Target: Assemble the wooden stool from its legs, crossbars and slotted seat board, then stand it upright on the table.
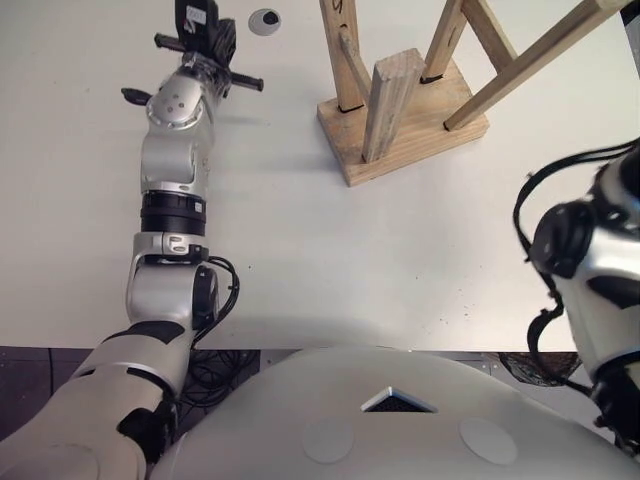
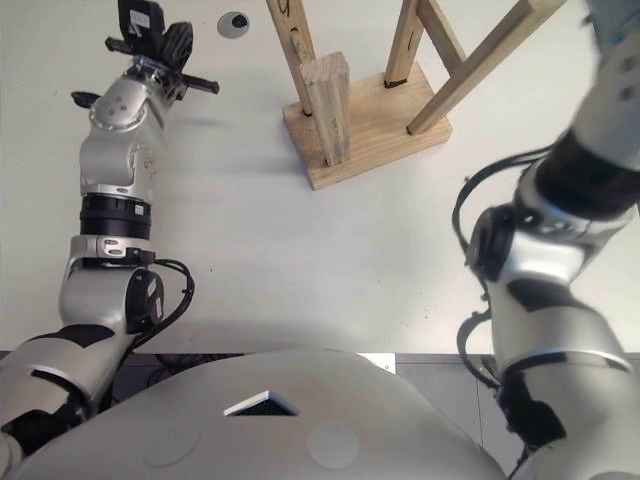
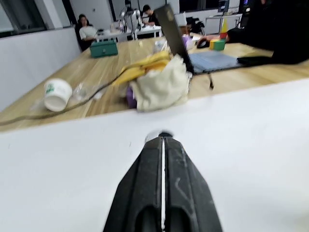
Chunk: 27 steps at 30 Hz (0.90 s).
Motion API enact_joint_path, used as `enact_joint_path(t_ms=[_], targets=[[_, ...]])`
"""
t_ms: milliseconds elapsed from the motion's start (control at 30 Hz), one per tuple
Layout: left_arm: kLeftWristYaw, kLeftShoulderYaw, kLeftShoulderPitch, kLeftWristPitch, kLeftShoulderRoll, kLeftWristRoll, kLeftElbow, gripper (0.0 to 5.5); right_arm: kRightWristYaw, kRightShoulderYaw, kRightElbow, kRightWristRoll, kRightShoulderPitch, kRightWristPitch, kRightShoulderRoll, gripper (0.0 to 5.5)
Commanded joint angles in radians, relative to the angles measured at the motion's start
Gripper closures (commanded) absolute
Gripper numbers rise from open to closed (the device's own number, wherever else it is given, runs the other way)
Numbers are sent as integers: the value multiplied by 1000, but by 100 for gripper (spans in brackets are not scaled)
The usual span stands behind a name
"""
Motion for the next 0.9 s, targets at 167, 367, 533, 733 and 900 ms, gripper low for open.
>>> enact_joint_path(t_ms=[167,367,533,733,900], targets=[[-16,7,148,149,-26,-35,-168,547,133,92,573,-295,112,-313,-324,550],[-37,-45,176,246,-85,-36,-197,547,288,211,1108,-427,256,-707,-223,550],[-57,-73,175,304,-108,-30,-155,547,357,298,1399,-524,290,-940,-96,550],[-90,-120,181,375,-146,-31,-109,547,439,369,1521,-601,316,-994,-27,550],[-149,-151,170,367,-150,-23,-16,547,573,397,1463,-593,374,-988,-14,550]])
